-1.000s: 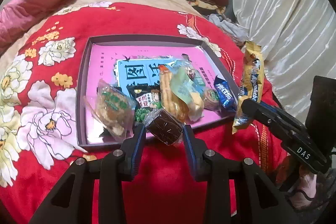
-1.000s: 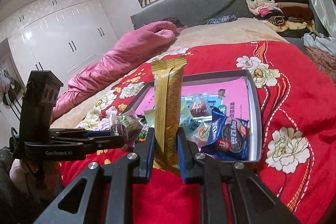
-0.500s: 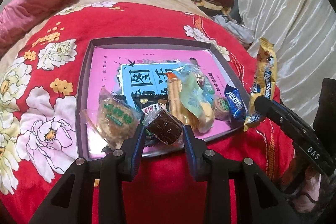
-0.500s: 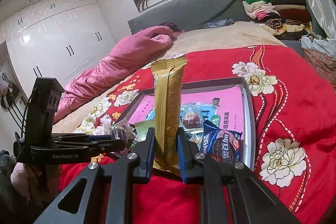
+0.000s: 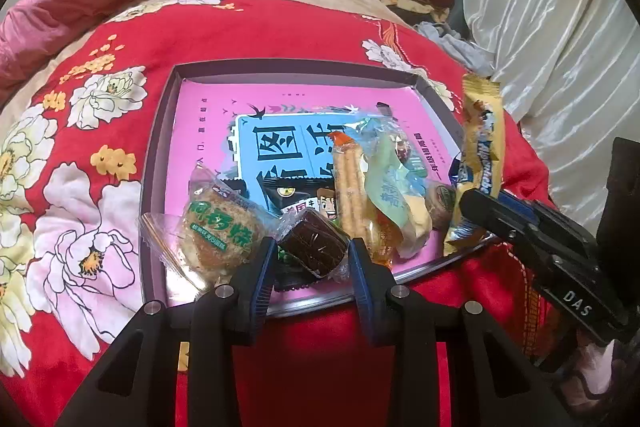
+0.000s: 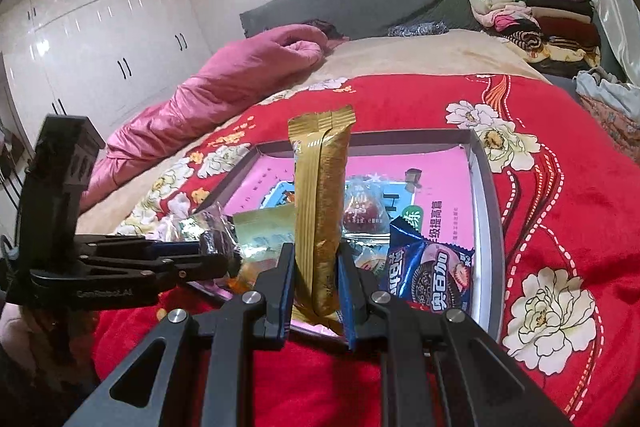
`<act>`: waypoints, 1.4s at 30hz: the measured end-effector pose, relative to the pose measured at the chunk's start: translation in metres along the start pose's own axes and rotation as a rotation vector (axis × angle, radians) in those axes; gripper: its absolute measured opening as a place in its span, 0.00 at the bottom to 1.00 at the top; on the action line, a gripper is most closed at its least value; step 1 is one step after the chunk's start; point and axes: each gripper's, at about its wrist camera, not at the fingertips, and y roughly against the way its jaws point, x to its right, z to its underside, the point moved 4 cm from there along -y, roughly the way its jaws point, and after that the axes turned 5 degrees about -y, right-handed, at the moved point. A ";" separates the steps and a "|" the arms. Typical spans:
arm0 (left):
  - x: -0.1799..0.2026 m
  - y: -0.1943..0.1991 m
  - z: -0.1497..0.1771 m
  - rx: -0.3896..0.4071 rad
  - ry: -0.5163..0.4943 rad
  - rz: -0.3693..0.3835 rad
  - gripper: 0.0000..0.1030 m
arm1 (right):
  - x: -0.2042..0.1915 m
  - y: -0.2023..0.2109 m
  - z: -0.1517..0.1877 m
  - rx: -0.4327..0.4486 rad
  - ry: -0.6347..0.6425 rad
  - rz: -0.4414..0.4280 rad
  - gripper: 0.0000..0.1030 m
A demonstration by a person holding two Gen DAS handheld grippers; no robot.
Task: Organize snacks
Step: 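Carry the chocolate and gold wafer bar over the tray with both grippers, then lower the chocolate into the tray and open the left gripper while the right releases the wafer bar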
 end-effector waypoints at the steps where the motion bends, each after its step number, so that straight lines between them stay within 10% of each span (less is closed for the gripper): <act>1: 0.000 0.000 0.000 0.000 0.001 0.000 0.37 | 0.000 -0.002 0.001 -0.005 0.004 0.006 0.20; 42: -0.004 -0.006 -0.002 0.001 0.014 -0.019 0.37 | -0.009 -0.007 0.006 -0.015 0.089 0.068 0.21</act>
